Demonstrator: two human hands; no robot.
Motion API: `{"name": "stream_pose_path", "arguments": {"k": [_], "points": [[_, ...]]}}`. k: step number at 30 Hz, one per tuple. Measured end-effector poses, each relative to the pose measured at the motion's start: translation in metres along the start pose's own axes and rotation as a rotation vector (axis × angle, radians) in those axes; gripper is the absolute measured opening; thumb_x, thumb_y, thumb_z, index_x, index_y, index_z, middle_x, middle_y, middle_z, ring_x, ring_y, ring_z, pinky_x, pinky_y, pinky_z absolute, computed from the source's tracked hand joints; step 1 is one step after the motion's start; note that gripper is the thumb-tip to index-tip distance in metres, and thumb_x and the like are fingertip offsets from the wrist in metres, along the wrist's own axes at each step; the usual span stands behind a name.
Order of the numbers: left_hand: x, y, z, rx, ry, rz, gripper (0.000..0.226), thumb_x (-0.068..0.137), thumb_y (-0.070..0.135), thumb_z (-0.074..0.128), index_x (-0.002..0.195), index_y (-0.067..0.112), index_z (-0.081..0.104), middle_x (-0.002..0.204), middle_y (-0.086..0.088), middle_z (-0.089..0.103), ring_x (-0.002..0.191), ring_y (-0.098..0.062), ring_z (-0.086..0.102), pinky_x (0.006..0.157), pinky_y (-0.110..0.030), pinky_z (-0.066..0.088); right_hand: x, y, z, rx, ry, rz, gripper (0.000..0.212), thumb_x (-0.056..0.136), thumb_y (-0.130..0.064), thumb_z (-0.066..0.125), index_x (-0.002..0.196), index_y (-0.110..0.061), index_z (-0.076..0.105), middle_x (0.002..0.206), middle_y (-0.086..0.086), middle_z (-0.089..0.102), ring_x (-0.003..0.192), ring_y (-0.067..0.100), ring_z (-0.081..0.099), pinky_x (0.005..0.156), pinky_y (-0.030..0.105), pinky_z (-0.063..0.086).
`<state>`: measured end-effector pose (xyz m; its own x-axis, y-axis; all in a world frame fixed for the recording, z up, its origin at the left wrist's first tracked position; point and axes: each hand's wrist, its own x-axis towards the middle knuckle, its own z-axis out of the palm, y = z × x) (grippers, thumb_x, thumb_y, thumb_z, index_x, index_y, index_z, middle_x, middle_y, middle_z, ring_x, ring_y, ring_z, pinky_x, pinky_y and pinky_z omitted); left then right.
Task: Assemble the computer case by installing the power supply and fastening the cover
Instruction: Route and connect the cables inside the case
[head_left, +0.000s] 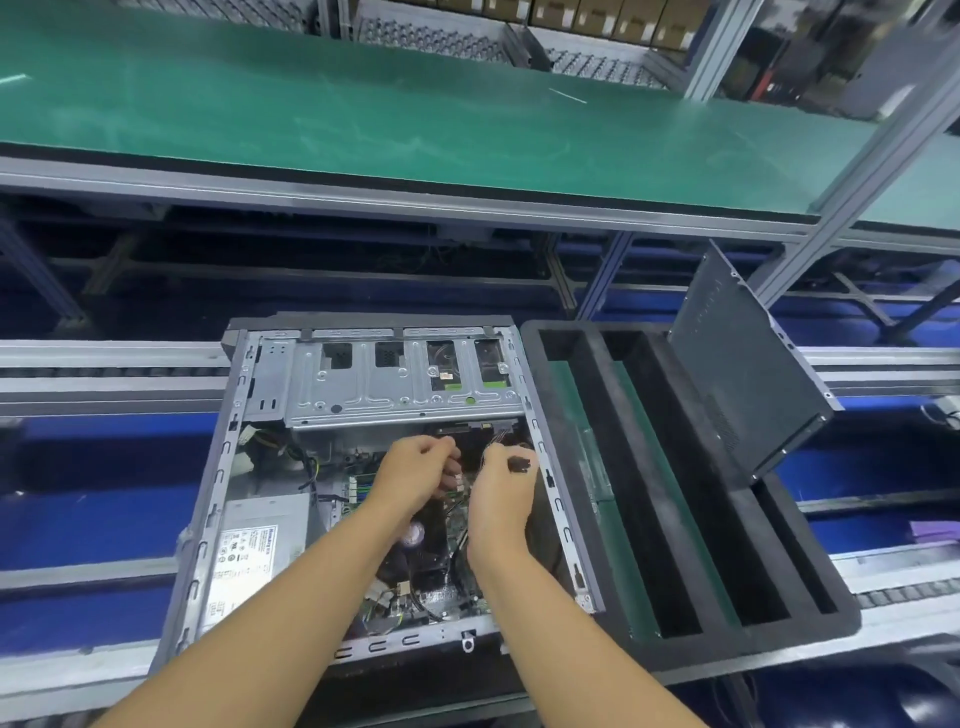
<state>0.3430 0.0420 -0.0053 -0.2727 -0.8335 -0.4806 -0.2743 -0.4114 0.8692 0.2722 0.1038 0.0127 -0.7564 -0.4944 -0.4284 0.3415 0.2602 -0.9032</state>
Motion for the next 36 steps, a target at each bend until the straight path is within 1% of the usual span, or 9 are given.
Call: {"name": "stream_pose_path", "arguments": {"k": [7,11,16,19,22,26,31,34,36], "points": [[0.001,0.005,-0.039,0.114,0.001,-0.093,0.018,0.094,0.014,0.054,0.093,0.011,0.071,0.075,0.001,0.072,0.061,-0.018,0.06,0.05,-0.02,0.04,-0.025,-0.053,0.008,-0.588,-0.43,-0.448,0.008,0.098,-0.026,0.04,0.091,-0.029,0.038,0.088,0.0,0.051,0.07,0.014,0.047,0.058,0.031,0.035],[-0.002,0.008,-0.054,0.099,0.083,-0.089,0.019,0.098,0.012,0.054,0.083,0.012,0.067,0.073,-0.001,0.069,0.057,-0.015,0.054,0.038,-0.014,0.035,-0.005,-0.084,0.035,-0.727,-0.753,-0.119,0.01,0.105,-0.017,0.033,0.097,-0.021,0.038,0.072,-0.001,0.037,0.053,0.012,0.03,0.035,0.021,0.023],[-0.006,0.007,-0.059,-0.062,0.211,-0.082,0.014,0.099,0.015,0.052,0.099,0.013,0.065,0.089,0.0,0.069,0.073,-0.015,0.059,0.056,-0.027,0.039,0.014,-0.094,0.045,-1.177,-0.838,-0.075,0.03,0.108,-0.038,0.042,0.093,-0.012,0.044,0.077,0.009,0.05,0.042,0.013,0.032,0.041,0.02,0.026],[-0.013,0.007,-0.065,-0.192,0.061,-0.048,0.02,0.098,0.022,0.052,0.109,0.015,0.068,0.103,0.003,0.075,0.087,-0.014,0.07,0.071,-0.03,0.047,0.015,-0.083,0.041,-1.34,-1.047,0.251,0.033,0.107,-0.035,0.04,0.078,-0.018,0.04,0.056,-0.001,0.034,0.035,0.01,0.022,0.036,0.015,0.02],[-0.019,0.004,-0.061,-0.184,-0.148,-0.064,0.026,0.093,0.032,0.057,0.107,0.019,0.074,0.102,0.007,0.076,0.088,-0.013,0.07,0.08,-0.033,0.047,0.014,-0.065,0.041,-1.453,-1.126,0.335,0.024,0.101,-0.019,0.035,0.077,-0.02,0.033,0.052,-0.004,0.026,0.035,0.009,0.017,0.037,0.015,0.015],[-0.018,-0.005,-0.052,-0.2,-0.043,-0.051,0.011,0.092,0.011,0.068,0.097,0.009,0.077,0.088,-0.007,0.075,0.078,-0.015,0.065,0.063,-0.022,0.052,0.015,-0.04,0.041,-1.34,-1.09,0.218,0.02,0.103,-0.02,0.039,0.085,-0.016,0.045,0.058,0.0,0.043,0.038,0.009,0.029,0.036,0.015,0.024],[-0.01,-0.013,-0.051,-0.295,0.133,-0.051,0.014,0.092,0.009,0.069,0.104,0.003,0.072,0.084,-0.008,0.073,0.068,-0.012,0.067,0.056,-0.022,0.055,0.026,-0.019,0.03,-1.166,-0.92,-0.337,0.017,0.103,-0.026,0.055,0.09,-0.016,0.06,0.079,0.001,0.059,0.072,0.021,0.056,0.06,0.031,0.041],[0.0,-0.018,-0.051,0.105,0.331,0.023,0.02,0.1,0.017,0.055,0.104,0.012,0.074,0.091,-0.002,0.073,0.076,-0.014,0.064,0.07,-0.036,0.056,0.031,-0.004,0.024,-1.266,-0.696,-0.482,0.029,0.111,-0.036,0.04,0.119,-0.016,0.059,0.11,0.01,0.07,0.1,0.033,0.065,0.074,0.037,0.044],[0.007,-0.019,-0.053,0.43,0.403,0.111,0.025,0.1,0.013,0.051,0.107,0.017,0.074,0.104,0.0,0.072,0.085,-0.015,0.062,0.073,-0.029,0.048,0.034,0.013,0.022,-1.401,-0.62,-0.586,0.028,0.112,-0.032,0.036,0.123,-0.017,0.057,0.116,0.011,0.071,0.102,0.036,0.068,0.072,0.038,0.041]]}}
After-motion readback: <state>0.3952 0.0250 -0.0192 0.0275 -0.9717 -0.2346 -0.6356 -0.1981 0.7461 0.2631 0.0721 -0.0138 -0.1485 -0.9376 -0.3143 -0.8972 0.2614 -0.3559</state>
